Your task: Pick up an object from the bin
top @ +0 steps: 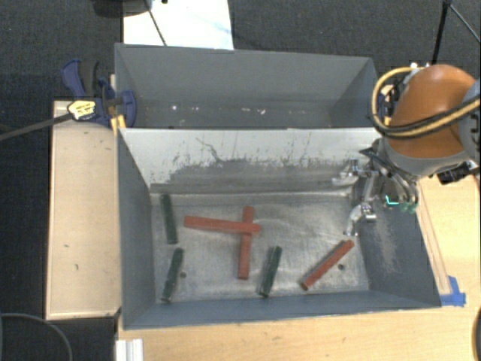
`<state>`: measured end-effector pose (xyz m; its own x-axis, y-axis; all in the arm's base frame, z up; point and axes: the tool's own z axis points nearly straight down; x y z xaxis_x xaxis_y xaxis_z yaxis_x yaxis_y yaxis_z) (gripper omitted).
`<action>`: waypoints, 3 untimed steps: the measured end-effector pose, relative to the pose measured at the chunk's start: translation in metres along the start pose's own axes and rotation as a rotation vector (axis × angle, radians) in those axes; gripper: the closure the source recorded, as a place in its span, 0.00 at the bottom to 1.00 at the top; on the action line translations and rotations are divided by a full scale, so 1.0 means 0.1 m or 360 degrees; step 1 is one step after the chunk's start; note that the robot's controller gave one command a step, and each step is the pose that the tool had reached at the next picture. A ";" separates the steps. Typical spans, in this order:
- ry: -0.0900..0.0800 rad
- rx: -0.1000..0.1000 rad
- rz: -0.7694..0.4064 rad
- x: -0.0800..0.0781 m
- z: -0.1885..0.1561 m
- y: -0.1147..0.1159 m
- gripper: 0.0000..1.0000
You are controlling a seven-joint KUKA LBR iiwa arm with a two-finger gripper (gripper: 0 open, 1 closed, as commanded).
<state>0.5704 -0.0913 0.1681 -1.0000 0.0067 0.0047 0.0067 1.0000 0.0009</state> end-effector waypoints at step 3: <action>-0.0031 0.0006 -0.0190 0.44 0.84 -0.15 0.00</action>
Offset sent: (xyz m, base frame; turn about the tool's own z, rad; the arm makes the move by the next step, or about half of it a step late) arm -0.0494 -0.0142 -0.0884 -0.1160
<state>0.5260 -0.1057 0.0844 -0.9935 -0.1125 -0.0148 -0.1125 0.9936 -0.0033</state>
